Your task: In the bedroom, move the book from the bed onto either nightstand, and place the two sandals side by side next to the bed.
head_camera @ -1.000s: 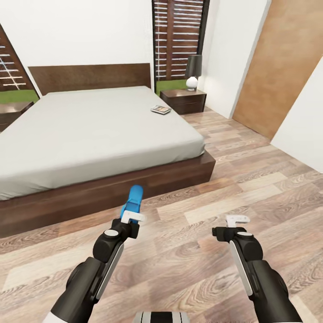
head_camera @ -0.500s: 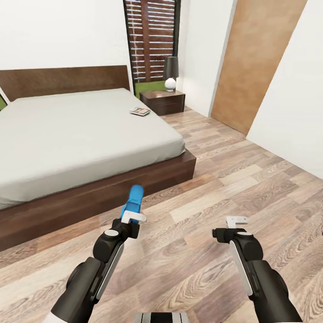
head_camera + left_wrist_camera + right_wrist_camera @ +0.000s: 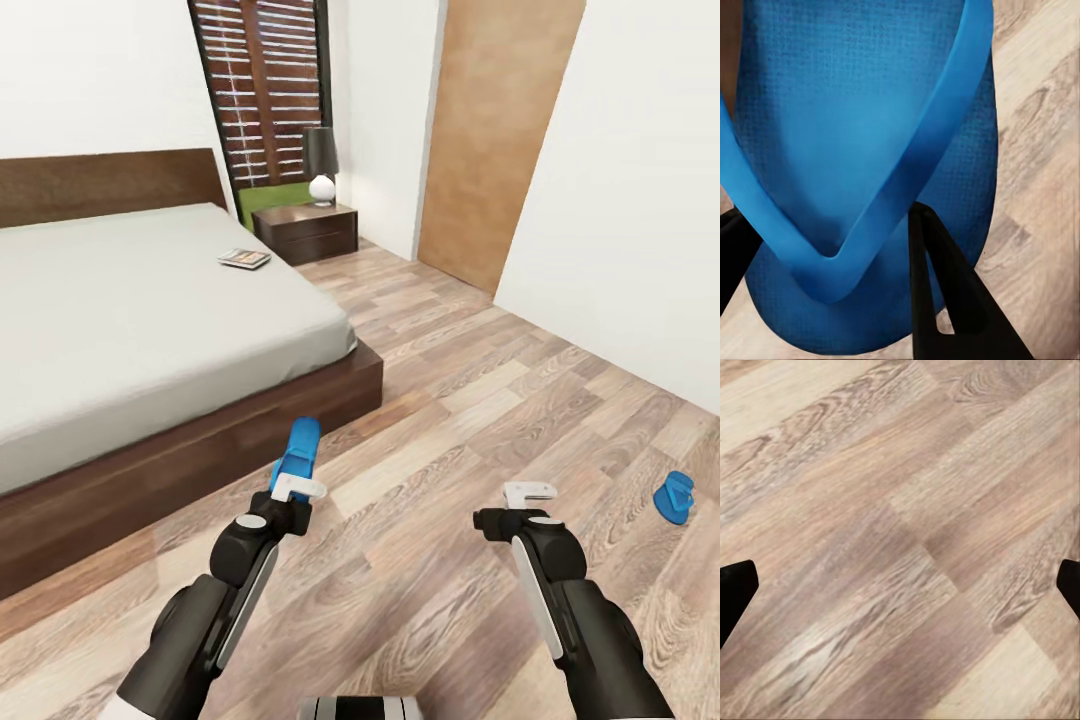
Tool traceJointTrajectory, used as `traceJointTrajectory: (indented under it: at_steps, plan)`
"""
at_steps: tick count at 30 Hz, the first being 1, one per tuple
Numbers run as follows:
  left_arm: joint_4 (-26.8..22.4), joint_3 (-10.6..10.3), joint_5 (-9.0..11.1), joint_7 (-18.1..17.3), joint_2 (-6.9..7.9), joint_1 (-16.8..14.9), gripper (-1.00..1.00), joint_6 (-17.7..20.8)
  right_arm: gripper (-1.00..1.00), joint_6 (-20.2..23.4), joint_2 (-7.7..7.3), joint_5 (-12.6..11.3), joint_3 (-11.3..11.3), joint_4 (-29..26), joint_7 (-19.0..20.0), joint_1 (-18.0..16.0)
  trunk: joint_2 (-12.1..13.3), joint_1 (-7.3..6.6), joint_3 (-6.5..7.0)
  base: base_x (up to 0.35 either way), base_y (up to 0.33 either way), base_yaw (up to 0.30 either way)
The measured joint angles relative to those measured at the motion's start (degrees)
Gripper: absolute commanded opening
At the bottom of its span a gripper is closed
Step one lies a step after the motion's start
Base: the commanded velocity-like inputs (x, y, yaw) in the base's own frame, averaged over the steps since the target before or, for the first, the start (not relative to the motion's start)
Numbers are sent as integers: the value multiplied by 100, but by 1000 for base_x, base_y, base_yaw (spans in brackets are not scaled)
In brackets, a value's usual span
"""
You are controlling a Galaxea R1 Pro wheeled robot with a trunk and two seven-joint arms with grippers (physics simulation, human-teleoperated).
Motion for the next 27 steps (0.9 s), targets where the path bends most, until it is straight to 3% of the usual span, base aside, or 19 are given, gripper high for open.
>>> traceJointTrajectory:
  at_steps: [13, 27]
  plan:
    - [3, -8, 0, -1, 0, 0, -100, 1, 100, -1, 0, 0, -1, 1, 0, 0, 0, 1, 26, 98, -91, -286]
    - [3, -28, -2, 2, -1, 0, -100, 0, 100, 0, 0, 0, -1, 6, 0, 0, 0, 0, 55, 220, -214, -286]
